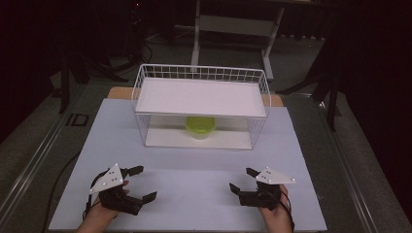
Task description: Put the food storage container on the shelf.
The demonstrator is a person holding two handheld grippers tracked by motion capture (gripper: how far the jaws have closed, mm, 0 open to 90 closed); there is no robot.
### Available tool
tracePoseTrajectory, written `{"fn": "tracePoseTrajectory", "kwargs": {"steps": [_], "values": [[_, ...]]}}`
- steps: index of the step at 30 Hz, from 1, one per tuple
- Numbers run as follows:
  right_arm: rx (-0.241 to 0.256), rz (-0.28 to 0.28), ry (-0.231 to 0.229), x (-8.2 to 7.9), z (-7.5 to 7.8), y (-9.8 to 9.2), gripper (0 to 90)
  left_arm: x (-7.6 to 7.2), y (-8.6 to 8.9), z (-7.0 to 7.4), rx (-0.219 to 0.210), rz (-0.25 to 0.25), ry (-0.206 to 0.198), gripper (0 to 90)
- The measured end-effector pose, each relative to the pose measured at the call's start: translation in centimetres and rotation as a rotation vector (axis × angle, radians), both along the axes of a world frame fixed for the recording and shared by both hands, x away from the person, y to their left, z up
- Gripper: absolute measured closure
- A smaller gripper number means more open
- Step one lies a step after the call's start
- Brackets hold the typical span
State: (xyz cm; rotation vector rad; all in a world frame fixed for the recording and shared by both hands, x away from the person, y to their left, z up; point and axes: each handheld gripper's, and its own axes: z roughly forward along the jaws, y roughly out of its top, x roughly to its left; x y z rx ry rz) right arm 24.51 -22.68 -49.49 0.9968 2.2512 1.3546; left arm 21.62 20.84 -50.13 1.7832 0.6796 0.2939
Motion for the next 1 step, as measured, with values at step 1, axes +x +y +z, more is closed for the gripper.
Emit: {"fn": "tracePoseTrajectory", "kwargs": {"steps": [1], "values": [[-0.003, -0.002, -0.003, 0.04, -0.01, -0.02, 16.3, 0.0, 0.0, 0.0, 0.0, 0.0, 0.0, 1.5]]}}
